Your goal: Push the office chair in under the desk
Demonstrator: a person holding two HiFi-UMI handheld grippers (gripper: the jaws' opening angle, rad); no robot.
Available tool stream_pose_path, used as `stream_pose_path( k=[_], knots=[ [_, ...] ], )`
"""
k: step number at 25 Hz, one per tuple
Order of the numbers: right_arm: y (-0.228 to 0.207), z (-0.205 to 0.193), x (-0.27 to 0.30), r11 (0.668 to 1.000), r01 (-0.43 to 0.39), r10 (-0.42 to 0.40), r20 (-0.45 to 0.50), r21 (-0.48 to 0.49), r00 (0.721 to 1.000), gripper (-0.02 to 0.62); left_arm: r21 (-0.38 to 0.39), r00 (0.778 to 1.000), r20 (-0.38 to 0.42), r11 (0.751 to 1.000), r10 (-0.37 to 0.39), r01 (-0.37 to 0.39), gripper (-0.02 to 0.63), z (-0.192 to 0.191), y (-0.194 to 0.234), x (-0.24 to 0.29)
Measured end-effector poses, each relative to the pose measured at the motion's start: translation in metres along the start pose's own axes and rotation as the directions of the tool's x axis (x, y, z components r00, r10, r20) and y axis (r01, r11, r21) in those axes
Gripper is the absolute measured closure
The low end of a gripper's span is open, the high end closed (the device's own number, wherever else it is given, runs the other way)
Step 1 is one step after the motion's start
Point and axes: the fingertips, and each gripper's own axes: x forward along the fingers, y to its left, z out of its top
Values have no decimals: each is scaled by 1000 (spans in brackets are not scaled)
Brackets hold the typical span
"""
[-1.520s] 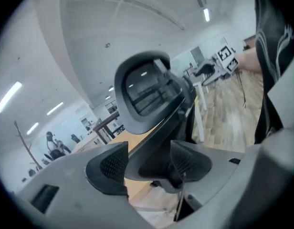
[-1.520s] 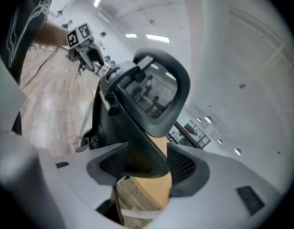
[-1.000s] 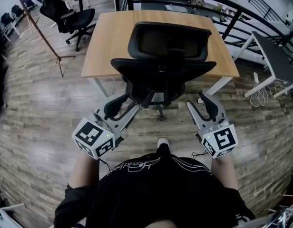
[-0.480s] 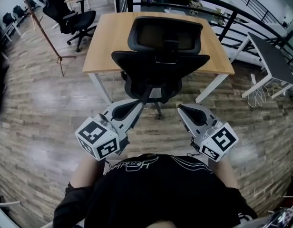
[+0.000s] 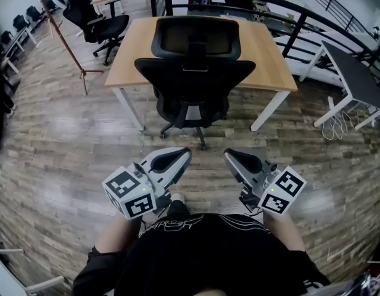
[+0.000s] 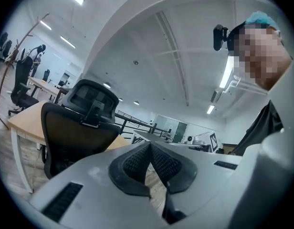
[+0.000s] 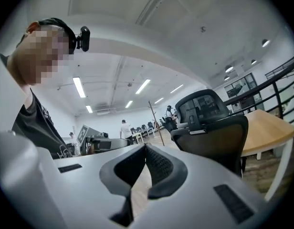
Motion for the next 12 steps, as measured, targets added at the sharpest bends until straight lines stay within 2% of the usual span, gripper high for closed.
stream_pose_path(
  k=[6,12],
  knots=[
    [30,-6,-54,999,-13,11,57,38,998,555,46,1000,11,999,0,-1,600,-24,-67,-11],
    [62,-6,-87,999,-30,32,68,-20,997,555,66,998,56,997,24,-27,600,-31,-107,-21]
  ],
)
